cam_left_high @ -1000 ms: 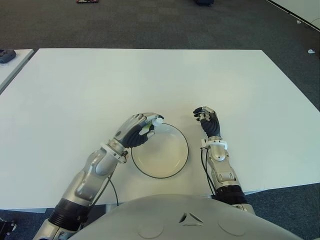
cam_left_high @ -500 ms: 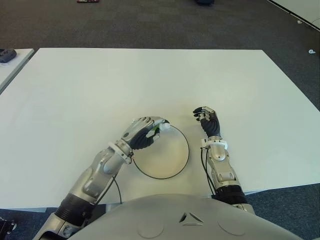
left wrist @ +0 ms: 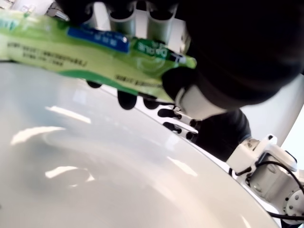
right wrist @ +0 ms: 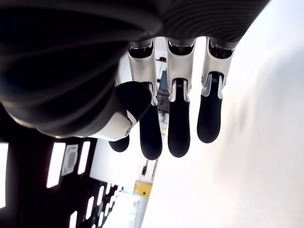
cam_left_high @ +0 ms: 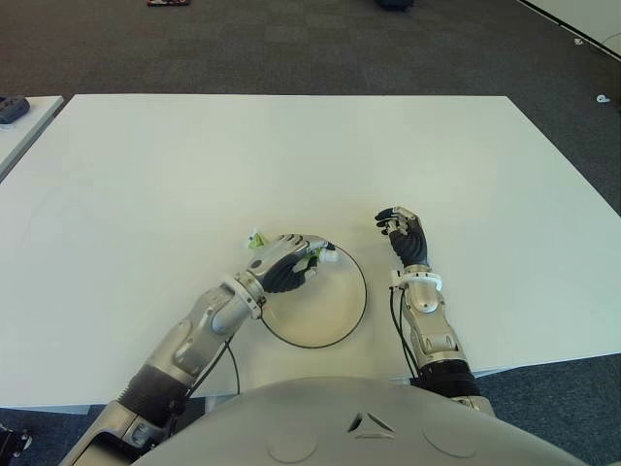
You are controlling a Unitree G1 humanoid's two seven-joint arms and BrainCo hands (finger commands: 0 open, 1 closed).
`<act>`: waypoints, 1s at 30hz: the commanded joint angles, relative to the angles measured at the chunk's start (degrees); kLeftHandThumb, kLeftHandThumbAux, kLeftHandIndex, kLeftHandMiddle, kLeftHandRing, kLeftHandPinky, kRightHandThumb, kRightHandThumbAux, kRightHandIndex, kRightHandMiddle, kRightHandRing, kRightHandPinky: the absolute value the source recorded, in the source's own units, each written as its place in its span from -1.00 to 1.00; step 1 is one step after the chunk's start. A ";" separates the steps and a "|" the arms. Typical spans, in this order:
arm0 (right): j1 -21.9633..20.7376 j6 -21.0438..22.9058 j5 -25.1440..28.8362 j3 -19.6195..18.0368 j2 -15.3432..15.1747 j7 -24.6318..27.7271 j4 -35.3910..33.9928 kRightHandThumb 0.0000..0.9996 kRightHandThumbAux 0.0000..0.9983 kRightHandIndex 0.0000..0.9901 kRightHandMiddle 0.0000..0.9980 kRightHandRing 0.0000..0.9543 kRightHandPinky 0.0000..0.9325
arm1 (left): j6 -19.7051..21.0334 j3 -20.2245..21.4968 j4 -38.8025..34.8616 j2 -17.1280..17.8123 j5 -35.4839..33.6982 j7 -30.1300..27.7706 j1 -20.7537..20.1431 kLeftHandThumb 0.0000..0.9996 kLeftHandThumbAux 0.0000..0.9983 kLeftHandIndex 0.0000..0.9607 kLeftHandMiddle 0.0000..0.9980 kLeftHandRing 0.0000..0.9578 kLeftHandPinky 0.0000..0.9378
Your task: Put the toothpaste on the table into the plate.
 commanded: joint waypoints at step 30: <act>-0.56 -0.29 -0.10 -0.30 -0.33 0.20 1.04 0.68 0.38 -0.16 -0.08 -0.07 -0.04 | -5.99 -1.35 4.97 -0.71 -2.66 0.99 -1.28 -0.99 0.28 -1.00 -0.96 -0.99 -1.00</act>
